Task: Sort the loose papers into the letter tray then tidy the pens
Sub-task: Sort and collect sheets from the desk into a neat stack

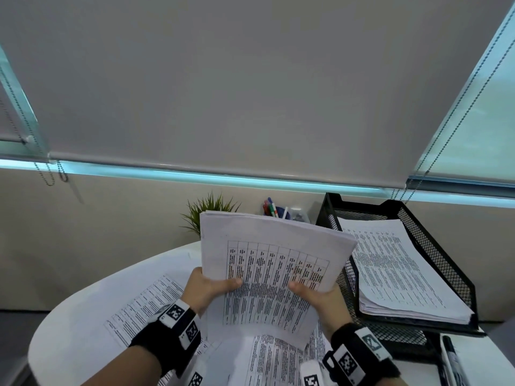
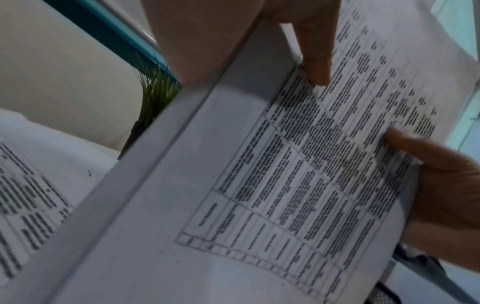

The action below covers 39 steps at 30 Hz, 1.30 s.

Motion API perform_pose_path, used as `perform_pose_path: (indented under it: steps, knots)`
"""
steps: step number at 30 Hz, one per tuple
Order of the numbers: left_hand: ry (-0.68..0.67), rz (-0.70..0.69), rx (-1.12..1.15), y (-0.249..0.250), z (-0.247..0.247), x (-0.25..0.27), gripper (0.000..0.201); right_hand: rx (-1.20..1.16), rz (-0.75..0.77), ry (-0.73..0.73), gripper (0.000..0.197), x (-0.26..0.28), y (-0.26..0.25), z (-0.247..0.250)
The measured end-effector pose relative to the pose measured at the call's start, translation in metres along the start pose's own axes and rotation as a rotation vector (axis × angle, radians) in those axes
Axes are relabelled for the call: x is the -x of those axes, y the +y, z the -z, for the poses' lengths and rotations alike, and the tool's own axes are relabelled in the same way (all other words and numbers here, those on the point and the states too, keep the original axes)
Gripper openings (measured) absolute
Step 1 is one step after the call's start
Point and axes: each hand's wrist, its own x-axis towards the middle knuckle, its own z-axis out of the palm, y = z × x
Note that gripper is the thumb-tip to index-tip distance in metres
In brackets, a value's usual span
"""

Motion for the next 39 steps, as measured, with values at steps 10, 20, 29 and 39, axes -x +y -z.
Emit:
perform_pose_path:
  steps: [10, 20, 29, 39]
  knots:
    - [0.034, 0.093, -0.002, -0.009, 0.001, 0.009, 0.04, 0.009, -0.097, 0.077, 0.118, 0.0, 0.03, -0.001]
    - [0.035, 0.128, 0.021, -0.022, 0.006, 0.01, 0.064, -0.048, -0.192, 0.189, 0.114, 0.001, 0.053, -0.002]
    - [-0.019, 0.141, 0.059, -0.03, 0.014, 0.018, 0.097, 0.061, -0.178, 0.201, 0.131, 0.006, 0.06, -0.002]
    - [0.047, 0.118, 0.183, -0.029, 0.015, 0.023, 0.07, 0.013, -0.085, 0.173, 0.105, 0.017, 0.043, -0.009]
